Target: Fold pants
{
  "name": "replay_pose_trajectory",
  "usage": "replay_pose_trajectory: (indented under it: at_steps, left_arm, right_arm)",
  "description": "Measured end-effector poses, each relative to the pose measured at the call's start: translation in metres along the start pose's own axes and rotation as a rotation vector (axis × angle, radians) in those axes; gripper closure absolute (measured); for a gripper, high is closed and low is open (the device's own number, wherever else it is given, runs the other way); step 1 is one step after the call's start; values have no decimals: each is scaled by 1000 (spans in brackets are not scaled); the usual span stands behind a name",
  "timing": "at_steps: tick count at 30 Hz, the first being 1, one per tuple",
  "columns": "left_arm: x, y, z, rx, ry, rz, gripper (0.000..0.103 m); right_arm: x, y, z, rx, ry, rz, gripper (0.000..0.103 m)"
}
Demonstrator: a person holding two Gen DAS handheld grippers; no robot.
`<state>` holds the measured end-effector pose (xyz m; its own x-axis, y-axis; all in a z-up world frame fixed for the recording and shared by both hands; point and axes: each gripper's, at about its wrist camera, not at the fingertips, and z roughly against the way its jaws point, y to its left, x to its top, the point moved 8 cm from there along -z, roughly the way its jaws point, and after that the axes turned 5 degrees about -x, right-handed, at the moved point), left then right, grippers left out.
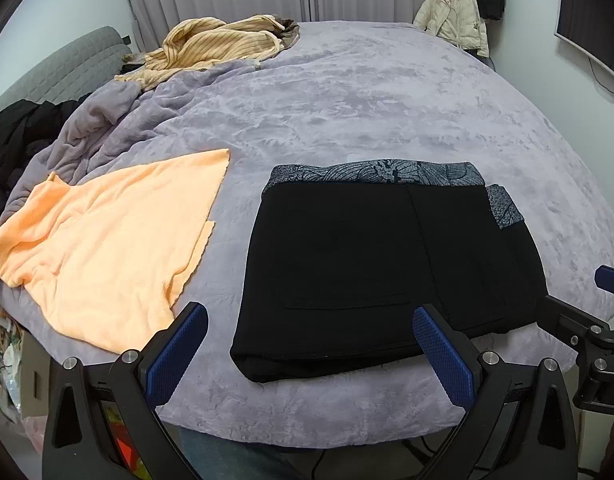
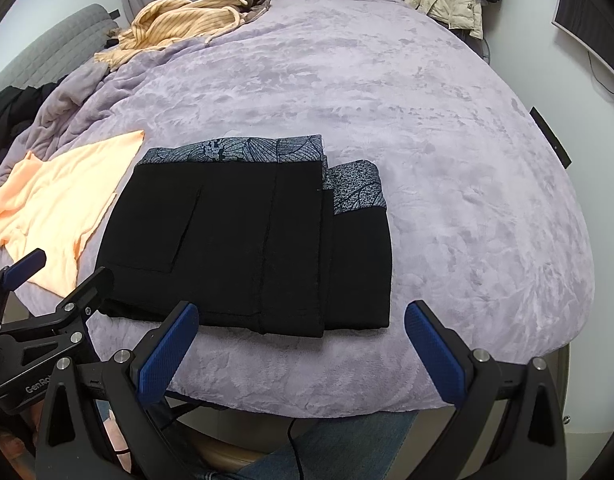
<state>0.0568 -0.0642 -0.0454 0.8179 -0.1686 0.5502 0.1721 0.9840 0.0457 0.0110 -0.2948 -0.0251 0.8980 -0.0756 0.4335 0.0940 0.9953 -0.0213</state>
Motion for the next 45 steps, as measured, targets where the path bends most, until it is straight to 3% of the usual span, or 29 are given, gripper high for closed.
replay_pose_trajectory:
  at_steps: [45]
  left_arm:
    - [-4,1,-10,-18,11,-8,0]
  right_arm:
    - [-6,0,-9,12,25,-12,0]
